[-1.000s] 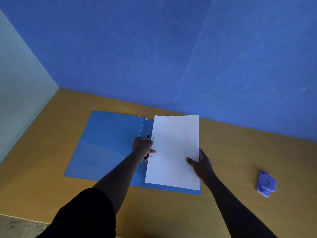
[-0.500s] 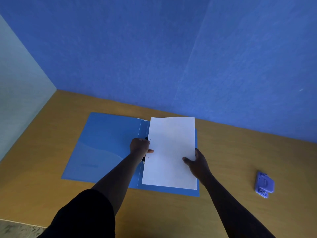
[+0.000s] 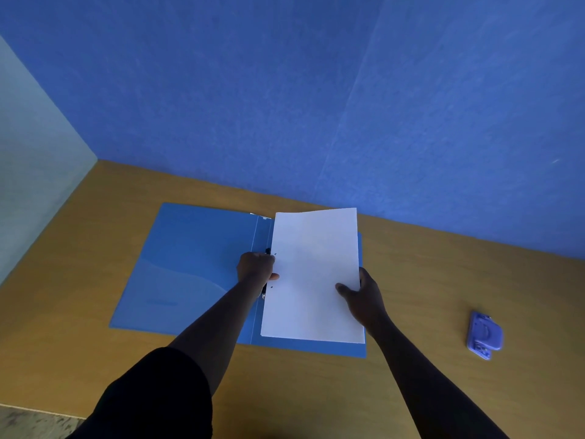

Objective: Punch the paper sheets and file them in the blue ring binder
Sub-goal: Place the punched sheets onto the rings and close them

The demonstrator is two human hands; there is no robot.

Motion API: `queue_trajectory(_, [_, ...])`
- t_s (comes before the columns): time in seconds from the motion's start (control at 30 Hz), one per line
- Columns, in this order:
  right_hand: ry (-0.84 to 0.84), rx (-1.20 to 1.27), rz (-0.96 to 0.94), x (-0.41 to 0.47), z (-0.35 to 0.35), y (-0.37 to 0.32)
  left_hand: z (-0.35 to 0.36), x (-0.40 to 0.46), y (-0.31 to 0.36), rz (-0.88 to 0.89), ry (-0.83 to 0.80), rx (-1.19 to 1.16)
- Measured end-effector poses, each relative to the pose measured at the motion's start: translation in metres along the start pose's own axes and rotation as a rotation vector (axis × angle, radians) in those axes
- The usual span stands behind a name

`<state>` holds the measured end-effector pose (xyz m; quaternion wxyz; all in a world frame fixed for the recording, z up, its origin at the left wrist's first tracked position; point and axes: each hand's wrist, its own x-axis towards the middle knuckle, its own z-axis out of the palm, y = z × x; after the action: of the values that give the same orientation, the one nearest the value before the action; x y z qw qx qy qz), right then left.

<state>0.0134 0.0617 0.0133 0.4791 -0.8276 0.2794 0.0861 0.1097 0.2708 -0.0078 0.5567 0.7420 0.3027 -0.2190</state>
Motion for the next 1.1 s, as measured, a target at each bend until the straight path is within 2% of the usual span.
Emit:
queue_trajectory(0.37, [-0.003, -0.029, 0.021, -0.001, -0.003, 0.002, 0.005, 0.008, -0.001, -0.025, 0.006, 0.050])
queue_trajectory(0.53, [0.013, -0.068, 0.033, 0.004, -0.003, 0.002, 0.001, 0.009, 0.001, -0.012, -0.031, 0.181])
queue_trajectory(0.7, [0.010, -0.116, 0.036, 0.009, 0.000, 0.001, -0.008, 0.014, -0.005, 0.127, -0.053, 0.490])
queue_trajectory(0.93, [-0.016, -0.100, 0.051, 0.004, 0.001, 0.010, -0.018, -0.005, -0.018, 0.286, -0.050, 0.673])
queue_trajectory(1.1, [-0.050, -0.032, 0.104, 0.003, 0.001, 0.014, -0.010, -0.022, -0.033, 0.352, -0.033, 0.675])
